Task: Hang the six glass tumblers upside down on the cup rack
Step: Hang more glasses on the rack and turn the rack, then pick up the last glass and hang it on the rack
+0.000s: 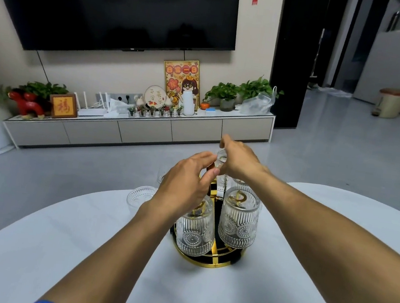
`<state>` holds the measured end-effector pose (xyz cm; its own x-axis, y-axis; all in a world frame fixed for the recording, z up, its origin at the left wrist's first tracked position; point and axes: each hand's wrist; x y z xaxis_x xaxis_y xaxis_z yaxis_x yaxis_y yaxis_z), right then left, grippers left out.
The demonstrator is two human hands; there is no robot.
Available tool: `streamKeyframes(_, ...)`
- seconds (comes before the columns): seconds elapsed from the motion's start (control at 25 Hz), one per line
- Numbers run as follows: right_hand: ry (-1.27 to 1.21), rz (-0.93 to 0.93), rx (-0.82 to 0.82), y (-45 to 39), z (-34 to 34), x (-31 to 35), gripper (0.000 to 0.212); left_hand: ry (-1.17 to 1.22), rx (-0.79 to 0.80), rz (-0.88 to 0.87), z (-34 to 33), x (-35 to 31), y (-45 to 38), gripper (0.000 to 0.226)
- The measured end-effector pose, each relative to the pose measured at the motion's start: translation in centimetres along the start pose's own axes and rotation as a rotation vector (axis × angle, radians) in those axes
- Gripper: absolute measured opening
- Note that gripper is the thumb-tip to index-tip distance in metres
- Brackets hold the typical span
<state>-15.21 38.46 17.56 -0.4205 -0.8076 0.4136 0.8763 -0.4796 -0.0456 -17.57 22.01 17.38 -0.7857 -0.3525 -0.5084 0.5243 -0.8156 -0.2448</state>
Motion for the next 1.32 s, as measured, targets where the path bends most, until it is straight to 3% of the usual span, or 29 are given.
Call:
streamKeyframes(0.44, -0.012, -0.026, 0.102, -0.4, -0.2, -0.4, 0.059, 0.035, 0.009, 0.004, 0.0, 0.4, -0.1, 0.045)
streamKeyframes(0.64, -0.165, 0.182, -0.267, 3.2, 0.8, 1.2, 0.027, 0.151, 0.044, 0.002, 0.6, 0.3, -0.1, 0.041)
streamKeyframes(0.72, -0.159, 0.257, -0.242, 4.7, 0.8, 2.6, 0.032, 0.302, -0.056, 0.021, 0.7, 1.0, 0.4, 0.036)
streamKeyframes(0.84, -0.064, 0.245, -0.182, 5.6, 0.3, 3.2, 0.035, 0.453, -0.308, 0.202, 0.4, 3.8, 1.6, 0.039)
streamKeyframes(0.92, -0.062, 0.234, -0.186, 5.5, 0.3, 2.9, 0.032, 0.479, -0.368, 0.319, 0.3, 6.0, 2.4, 0.046)
streamKeyframes(1.04, -0.053, 0.242, -0.174, 5.2, 0.1, 3.0, 0.030, 0.419, -0.326, 0.418, 0.1, 9.5, 3.6, 0.061)
streamKeyframes(1.2, -0.062, 0.225, -0.178, 5.2, 0.0, 3.2, 0.026, 0.492, -0.110, 0.653, -1.6, 13.5, 6.1, 0.091)
streamKeyframes(1.32, -0.081, 0.223, -0.195, 5.3, -0.3, 3.2, 0.026, 0.530, -0.072, 0.734, -3.5, 15.1, 6.3, 0.096)
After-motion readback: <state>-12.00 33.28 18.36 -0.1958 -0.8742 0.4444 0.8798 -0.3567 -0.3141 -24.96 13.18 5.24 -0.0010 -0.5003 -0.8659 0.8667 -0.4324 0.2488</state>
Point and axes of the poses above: each hand's wrist, its own y-axis away from the middle knuckle, its own z-axis out of the back of the hand, x = y × z, and after that the axes turned 10 degrees about x, right-handed
